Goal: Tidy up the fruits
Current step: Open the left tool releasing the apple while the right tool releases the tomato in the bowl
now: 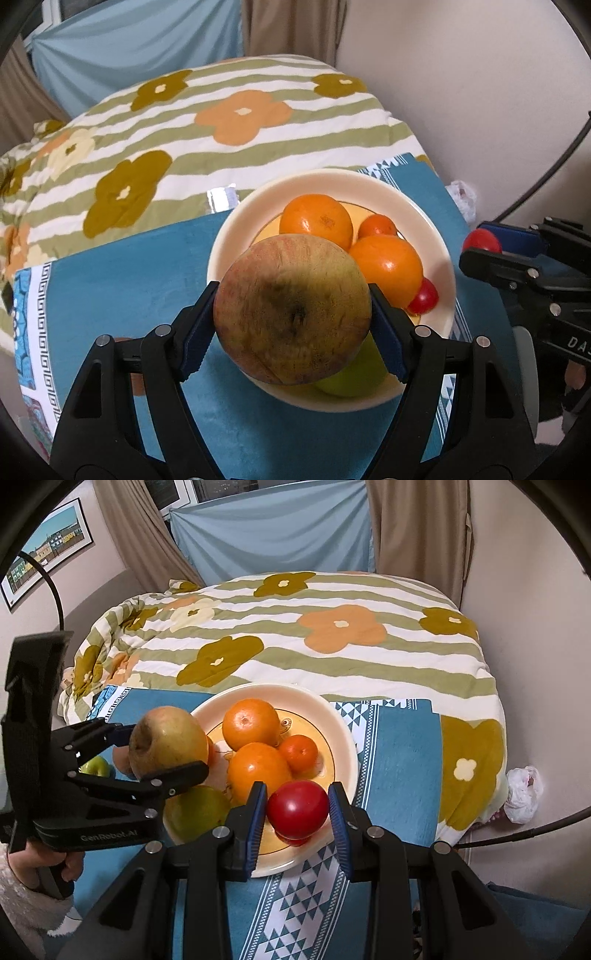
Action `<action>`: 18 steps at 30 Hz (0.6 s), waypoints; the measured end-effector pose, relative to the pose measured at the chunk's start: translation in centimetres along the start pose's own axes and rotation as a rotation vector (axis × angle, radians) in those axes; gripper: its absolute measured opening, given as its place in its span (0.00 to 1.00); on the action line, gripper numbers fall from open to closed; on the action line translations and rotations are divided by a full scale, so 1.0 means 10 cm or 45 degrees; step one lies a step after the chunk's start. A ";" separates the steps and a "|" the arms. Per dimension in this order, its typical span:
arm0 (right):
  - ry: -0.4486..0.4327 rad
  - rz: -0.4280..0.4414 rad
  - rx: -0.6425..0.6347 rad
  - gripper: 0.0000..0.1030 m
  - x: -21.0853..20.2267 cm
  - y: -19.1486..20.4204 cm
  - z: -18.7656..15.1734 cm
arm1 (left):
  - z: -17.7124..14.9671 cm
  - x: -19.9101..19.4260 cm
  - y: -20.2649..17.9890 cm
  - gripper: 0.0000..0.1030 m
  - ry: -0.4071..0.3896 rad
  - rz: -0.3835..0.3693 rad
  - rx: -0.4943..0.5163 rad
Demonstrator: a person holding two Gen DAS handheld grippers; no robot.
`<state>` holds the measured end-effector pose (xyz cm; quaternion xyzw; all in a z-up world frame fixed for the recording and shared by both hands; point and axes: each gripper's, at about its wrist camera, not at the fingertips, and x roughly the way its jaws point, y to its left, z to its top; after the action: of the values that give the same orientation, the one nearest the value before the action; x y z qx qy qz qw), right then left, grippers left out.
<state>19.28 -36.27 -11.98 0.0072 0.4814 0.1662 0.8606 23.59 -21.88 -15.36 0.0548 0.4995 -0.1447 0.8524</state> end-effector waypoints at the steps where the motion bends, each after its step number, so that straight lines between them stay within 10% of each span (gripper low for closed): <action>1: 0.000 0.003 0.001 0.31 0.00 -0.01 0.00 | 0.01 -0.02 0.00 0.81 -0.014 0.003 -0.006; 3: 0.000 0.008 0.003 0.30 0.01 -0.03 0.01 | 0.05 -0.09 0.02 1.00 -0.048 -0.009 -0.022; 18: -0.017 0.071 0.007 0.31 0.09 -0.20 0.10 | -0.17 -0.52 0.18 1.00 -0.082 0.051 -0.107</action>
<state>21.08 -37.76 -12.56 0.0239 0.4756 0.1887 0.8588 20.28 -18.80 -11.77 0.0242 0.4763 -0.1083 0.8723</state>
